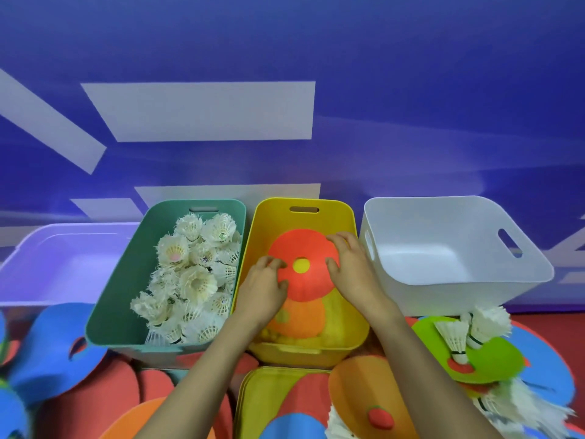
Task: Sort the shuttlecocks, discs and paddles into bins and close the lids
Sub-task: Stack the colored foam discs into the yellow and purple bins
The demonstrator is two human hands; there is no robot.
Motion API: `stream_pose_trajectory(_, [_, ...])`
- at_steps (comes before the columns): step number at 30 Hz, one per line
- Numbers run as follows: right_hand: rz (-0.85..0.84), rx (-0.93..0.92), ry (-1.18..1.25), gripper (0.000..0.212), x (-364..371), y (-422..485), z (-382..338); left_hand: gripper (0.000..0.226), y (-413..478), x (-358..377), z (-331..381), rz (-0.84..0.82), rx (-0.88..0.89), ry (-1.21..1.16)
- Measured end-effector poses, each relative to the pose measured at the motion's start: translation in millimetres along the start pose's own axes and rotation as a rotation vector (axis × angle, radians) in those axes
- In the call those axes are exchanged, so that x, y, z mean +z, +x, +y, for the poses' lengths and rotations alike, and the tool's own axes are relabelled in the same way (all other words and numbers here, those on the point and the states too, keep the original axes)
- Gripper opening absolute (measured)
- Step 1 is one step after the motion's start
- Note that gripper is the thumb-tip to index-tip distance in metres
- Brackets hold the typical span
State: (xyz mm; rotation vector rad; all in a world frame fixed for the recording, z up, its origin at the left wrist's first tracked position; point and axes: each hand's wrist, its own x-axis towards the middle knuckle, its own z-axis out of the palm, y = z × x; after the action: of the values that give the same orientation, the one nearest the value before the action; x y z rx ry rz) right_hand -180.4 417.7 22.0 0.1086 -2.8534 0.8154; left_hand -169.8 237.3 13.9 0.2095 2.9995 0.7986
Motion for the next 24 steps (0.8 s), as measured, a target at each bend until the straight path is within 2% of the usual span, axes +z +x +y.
stream_pose_trajectory(4, [0.086,-0.077,0.032,0.042,-22.1,-36.8,-2.2,0.032,-28.5,-1.5,13.8,0.158,0.043,-0.112])
stream_pose_trajectory(10, [0.121,-0.217,0.108,0.037,-38.6,-100.0,-15.6,0.029,-108.5,-7.3,22.3,0.360,0.065,-0.210])
stream_pose_trajectory(16, [0.028,-0.384,0.198,0.035,-20.3,-147.5,-56.0,0.029,-209.0,-17.6,-18.0,0.486,-0.136,-0.172])
stream_pose_trajectory(24, [-0.216,-0.499,0.239,0.033,30.1,-186.7,-116.2,0.029,-288.0,-34.6,-80.5,0.504,-0.463,-0.106])
